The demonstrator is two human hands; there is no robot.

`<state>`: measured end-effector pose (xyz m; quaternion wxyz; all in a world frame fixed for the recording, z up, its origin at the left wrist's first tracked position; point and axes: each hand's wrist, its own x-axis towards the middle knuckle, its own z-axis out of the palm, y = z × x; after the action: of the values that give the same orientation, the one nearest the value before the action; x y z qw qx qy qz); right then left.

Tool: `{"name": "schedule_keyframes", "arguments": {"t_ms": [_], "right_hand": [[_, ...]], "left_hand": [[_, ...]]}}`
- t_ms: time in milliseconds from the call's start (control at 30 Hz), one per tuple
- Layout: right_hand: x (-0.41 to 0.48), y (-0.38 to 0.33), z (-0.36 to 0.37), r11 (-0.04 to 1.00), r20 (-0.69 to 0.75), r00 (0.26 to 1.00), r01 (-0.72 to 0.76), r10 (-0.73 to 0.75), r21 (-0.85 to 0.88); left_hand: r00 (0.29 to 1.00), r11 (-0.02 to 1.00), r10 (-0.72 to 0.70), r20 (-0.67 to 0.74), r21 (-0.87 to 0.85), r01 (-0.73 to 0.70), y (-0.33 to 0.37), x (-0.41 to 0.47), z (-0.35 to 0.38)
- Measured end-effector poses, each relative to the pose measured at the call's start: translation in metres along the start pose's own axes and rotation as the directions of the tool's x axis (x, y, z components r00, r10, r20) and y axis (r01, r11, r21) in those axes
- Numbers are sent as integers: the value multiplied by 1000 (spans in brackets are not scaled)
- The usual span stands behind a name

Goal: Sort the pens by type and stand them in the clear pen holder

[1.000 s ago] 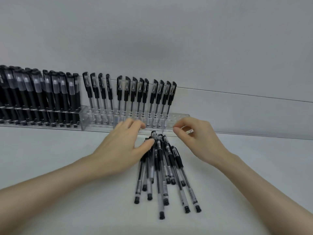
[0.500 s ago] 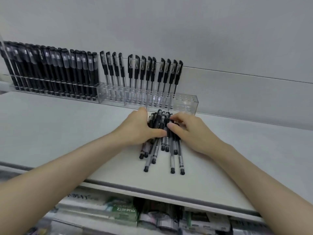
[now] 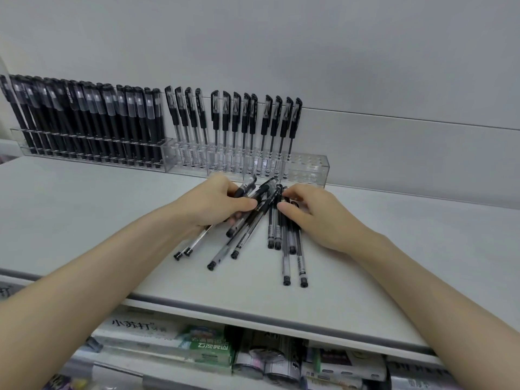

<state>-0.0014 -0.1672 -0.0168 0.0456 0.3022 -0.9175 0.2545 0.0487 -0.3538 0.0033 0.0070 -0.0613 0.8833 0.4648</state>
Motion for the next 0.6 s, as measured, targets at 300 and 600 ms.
{"name": "schedule_keyframes", "arguments": {"t_ms": [300,600], "right_hand": [[-1,-2,0,1000,-1,1000,-15,15,0],[-4,-10,-4,972,-156,988,28,9,232]], "left_hand": [[999,979,-32,35,-201,38,1,-8,-1],[994,881,102,38,-467,-73,4,-15,-9]]}}
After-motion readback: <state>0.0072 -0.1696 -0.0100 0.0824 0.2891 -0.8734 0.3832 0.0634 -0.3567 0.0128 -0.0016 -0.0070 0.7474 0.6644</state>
